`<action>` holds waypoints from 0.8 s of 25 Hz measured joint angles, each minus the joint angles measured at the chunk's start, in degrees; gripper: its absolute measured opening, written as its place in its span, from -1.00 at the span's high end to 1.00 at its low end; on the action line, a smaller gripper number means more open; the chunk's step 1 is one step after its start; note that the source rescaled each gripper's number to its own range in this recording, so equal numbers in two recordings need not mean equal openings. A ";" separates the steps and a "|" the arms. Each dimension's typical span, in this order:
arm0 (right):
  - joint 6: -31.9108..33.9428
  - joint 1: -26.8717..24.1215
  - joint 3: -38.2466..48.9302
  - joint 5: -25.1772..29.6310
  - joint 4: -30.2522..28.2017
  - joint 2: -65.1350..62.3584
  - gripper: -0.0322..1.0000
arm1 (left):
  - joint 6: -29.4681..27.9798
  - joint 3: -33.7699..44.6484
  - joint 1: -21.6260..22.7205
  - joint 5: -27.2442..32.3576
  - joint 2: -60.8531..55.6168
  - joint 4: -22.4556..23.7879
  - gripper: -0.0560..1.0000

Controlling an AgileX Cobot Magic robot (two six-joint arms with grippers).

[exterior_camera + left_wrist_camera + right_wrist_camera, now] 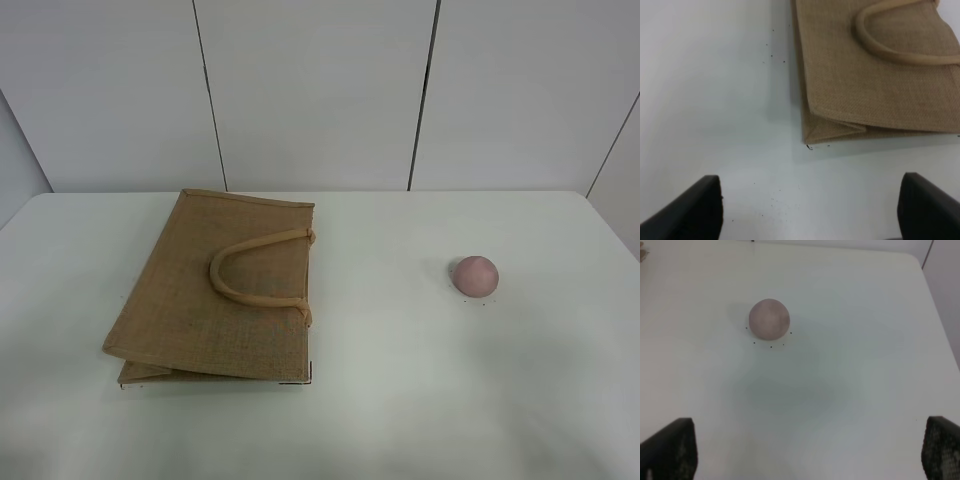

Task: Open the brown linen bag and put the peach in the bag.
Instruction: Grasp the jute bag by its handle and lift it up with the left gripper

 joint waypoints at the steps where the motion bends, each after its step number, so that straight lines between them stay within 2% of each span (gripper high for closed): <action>1: 0.02 0.00 0.00 0.00 0.00 0.00 -1.00 | 0.00 0.00 0.00 0.00 0.00 0.00 -1.00; 9: 0.02 0.00 0.00 0.00 0.00 0.00 -1.00 | 0.00 0.00 0.00 0.00 0.00 0.00 -1.00; 13: 0.02 0.00 0.00 0.00 0.00 0.00 -1.00 | 0.06 -2.42 0.00 0.12 1.70 2.03 -1.00; 16: 0.02 0.00 0.00 0.00 0.00 0.00 -1.00 | 0.06 -7.16 0.00 0.12 9.48 1.31 -1.00; 20: 0.02 0.00 0.00 0.00 0.00 0.00 -1.00 | 0.29 -16.28 0.00 0.56 25.71 0.83 -1.00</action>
